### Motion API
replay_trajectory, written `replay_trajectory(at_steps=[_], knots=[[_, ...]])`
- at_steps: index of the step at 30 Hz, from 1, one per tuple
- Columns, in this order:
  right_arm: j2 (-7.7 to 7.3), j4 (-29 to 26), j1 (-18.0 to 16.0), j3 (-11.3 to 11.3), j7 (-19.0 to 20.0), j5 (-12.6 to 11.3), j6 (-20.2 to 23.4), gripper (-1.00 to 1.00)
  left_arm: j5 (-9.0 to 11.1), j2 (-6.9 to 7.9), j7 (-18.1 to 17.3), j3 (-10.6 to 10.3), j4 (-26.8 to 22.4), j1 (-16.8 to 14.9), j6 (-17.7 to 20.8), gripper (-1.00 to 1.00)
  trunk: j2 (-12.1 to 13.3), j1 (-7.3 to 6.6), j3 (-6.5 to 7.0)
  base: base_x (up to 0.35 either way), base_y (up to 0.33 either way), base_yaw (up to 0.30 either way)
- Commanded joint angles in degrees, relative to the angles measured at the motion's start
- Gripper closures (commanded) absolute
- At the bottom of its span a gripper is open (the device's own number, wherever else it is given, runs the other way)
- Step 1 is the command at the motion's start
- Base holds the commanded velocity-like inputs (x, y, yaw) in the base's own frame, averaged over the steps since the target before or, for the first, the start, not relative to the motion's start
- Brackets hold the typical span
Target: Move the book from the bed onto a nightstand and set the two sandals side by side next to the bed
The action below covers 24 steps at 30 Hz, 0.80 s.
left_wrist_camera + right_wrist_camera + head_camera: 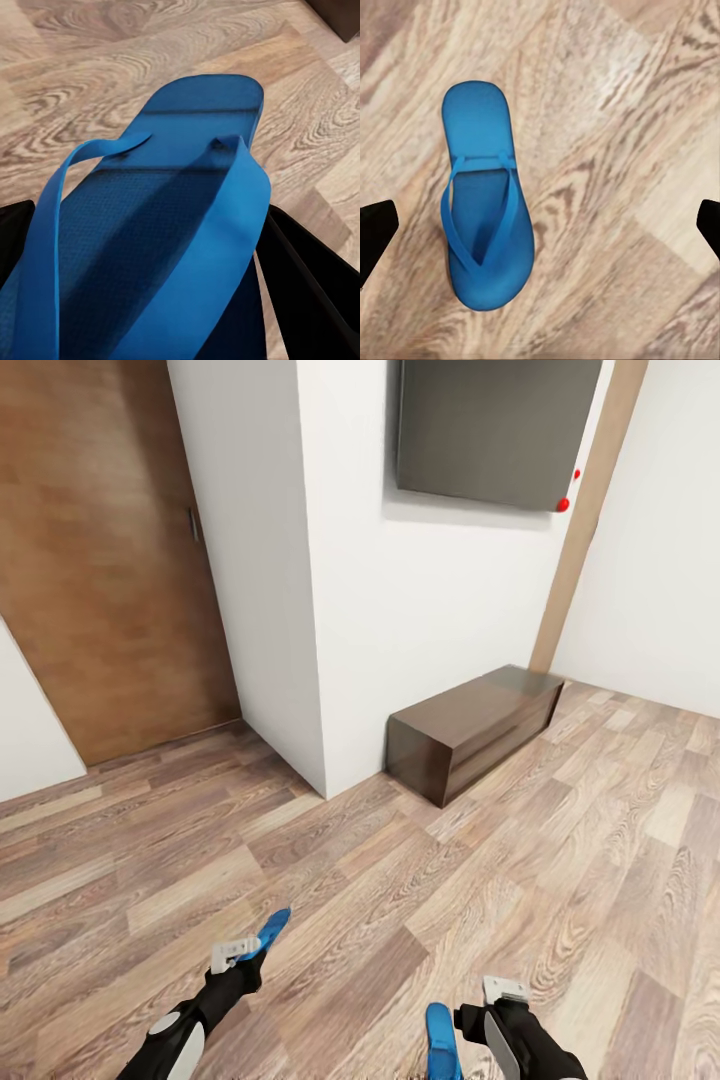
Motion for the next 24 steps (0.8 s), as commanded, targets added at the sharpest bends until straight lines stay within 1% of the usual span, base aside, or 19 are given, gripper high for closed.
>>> replay_trajectory(at_steps=[1, 24], knots=[[0.07, -0.11, -0.01, -0.37, 0.09, 0.55, 0.34, -1.00, 0.32, -0.06, -0.46, 0.37, 0.04, -0.05, 0.06, 1.00, -0.04, 0.01, -0.28, 0.000, 0.000, 0.000], [0.07, -0.11, -0.04, -0.37, 0.09, 0.75, 0.28, -1.00, 0.32, -0.06, -0.54, 0.37, 0.04, -0.05, 0.07, 1.00, -0.35, 0.60, -5.37, 0.000, 0.000, 0.000]])
